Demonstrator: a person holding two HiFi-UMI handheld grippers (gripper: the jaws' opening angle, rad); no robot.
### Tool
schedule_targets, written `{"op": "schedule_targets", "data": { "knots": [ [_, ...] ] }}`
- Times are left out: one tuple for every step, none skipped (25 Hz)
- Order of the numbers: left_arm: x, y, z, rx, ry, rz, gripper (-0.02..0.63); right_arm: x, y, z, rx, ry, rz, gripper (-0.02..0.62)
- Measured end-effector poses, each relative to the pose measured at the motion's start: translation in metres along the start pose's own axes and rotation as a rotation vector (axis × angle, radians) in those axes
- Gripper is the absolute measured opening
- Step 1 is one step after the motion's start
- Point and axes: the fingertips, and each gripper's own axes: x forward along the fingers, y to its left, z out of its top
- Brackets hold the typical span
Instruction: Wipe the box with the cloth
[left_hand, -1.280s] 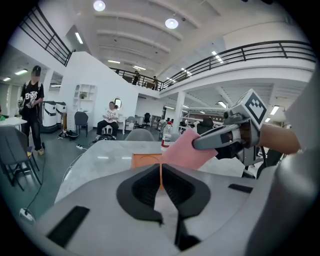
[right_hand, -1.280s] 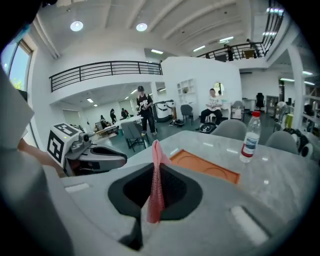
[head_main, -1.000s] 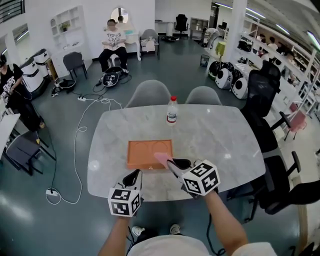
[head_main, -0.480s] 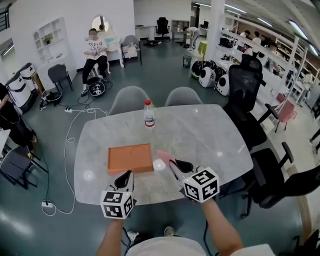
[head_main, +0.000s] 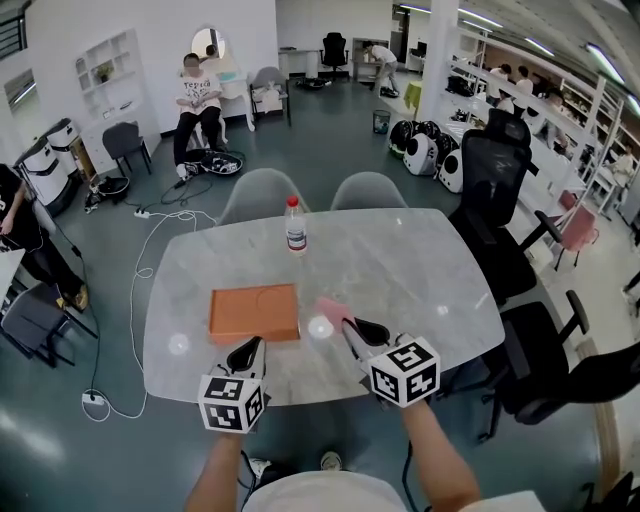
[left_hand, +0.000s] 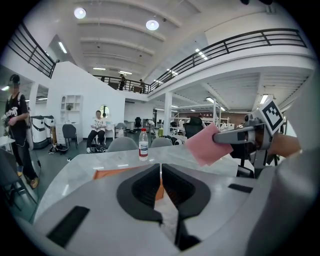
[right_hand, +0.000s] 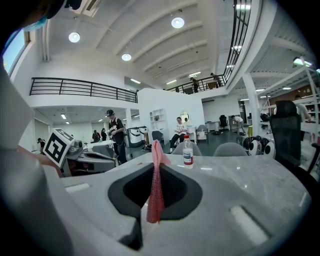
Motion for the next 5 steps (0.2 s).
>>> {"op": "schedule_targets", "data": {
  "knots": [
    [0.0002, -0.0009, 0.0005, 0.001, 0.0, 0.0, 0.017, -0.0008, -0.0007, -0.0001, 0.003, -0.001, 0.0, 0.017],
    [-0.0001, -0.0016, 0.0009, 0.002, 0.001, 0.0, 0.017, -0.0015, -0.0009, 0.0001, 0.004, -0.003, 0.0, 0.017],
    [-0.0005, -0.0021, 0.0012, 0.003, 0.001, 0.0, 0.017, -0.002, -0.0009, 0.0003, 0.005, -0.003, 0.0, 0.017],
    [-0.0008, -0.0027, 0.0015, 0.004, 0.001, -0.001, 0.017, -0.0025, -0.0009, 0.0005, 0.006, -0.003, 0.0, 0.017],
    [-0.0011, -0.0032, 0.0019, 0.005, 0.001, -0.001, 0.017, -0.003, -0.001, 0.0007, 0.006, -0.003, 0.0, 0.017]
  ]
}}
